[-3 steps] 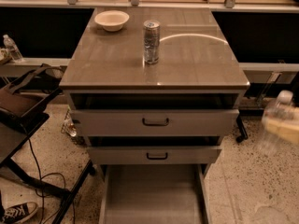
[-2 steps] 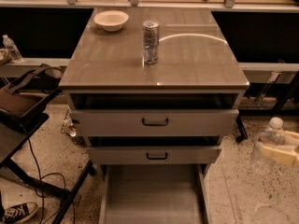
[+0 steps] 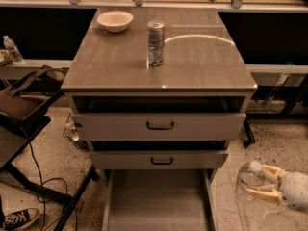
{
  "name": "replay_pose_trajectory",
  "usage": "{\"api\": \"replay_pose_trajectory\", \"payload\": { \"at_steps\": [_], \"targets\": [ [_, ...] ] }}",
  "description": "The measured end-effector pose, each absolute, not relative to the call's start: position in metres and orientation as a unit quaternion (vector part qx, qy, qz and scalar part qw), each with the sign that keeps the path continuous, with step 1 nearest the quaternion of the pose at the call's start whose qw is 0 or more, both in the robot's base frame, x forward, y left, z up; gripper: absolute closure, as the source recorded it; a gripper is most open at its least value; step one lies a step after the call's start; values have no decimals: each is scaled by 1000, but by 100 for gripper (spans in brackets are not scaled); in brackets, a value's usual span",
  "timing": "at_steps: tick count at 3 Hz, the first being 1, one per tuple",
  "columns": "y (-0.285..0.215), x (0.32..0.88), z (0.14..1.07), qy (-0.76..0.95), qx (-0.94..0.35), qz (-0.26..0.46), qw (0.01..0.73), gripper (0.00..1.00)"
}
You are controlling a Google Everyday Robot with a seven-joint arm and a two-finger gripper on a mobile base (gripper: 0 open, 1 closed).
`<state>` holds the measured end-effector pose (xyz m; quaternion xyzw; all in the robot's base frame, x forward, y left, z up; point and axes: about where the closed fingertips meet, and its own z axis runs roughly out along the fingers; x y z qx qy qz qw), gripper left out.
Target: Place water bottle into bottom drawer
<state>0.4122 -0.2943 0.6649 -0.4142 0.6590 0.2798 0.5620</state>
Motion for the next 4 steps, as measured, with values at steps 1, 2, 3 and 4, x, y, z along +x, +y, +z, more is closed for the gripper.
{"api": "replay_pose_trajectory", "payload": {
  "at_steps": [1,2,3,4],
  "targets": [
    [-257,391,632,636,-434,302,562,100],
    [-257,391,632,636,-434,302,562,100],
    [-204,420,589,603,-427,364,566,100],
    [-145,447,535,572,-416,426,564,100]
  ]
}}
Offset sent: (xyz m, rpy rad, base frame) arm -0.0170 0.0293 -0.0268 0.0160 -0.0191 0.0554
